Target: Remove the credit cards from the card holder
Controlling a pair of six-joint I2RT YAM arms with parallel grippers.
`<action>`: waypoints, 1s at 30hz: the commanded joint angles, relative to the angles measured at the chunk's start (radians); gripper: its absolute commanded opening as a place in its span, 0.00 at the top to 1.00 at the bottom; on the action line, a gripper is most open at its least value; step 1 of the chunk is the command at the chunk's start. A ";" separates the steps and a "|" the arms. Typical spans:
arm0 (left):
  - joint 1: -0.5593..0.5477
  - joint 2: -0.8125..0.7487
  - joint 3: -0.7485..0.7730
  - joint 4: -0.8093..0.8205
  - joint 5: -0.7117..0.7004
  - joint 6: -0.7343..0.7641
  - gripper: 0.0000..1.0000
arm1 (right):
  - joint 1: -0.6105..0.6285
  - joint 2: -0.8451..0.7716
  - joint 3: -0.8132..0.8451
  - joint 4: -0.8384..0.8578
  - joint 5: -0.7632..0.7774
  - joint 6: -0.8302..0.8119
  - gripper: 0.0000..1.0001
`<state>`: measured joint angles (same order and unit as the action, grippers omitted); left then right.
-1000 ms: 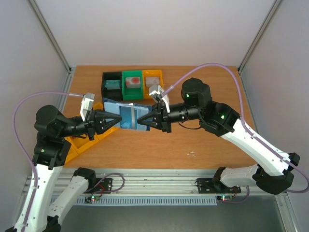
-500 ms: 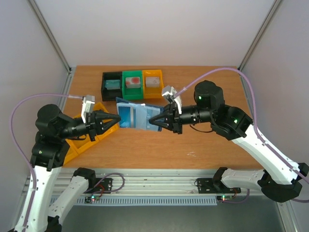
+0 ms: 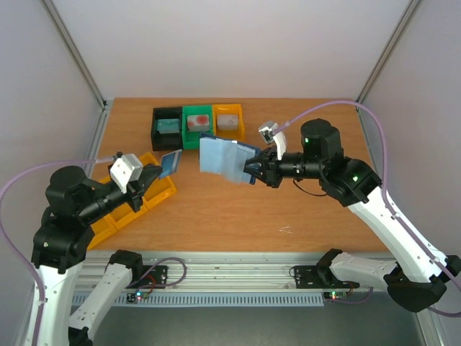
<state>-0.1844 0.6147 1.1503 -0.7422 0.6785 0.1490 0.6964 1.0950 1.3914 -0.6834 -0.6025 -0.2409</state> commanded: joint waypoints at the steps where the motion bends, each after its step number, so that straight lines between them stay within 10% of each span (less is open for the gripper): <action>1: 0.007 -0.009 0.007 -0.176 -0.297 0.399 1.00 | -0.024 0.013 -0.009 0.011 0.031 0.048 0.99; 15: 0.007 0.100 -0.278 -0.132 -0.833 1.012 1.00 | -0.107 0.041 -0.020 0.040 -0.154 -0.010 0.99; 30: 0.008 0.597 -0.195 0.075 -0.878 0.900 1.00 | -0.216 -0.025 -0.091 -0.015 -0.218 -0.052 0.99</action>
<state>-0.1841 1.1778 0.9543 -0.7937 -0.1459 1.0878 0.4953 1.1137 1.3132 -0.6918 -0.7910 -0.2699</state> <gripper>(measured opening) 0.007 0.115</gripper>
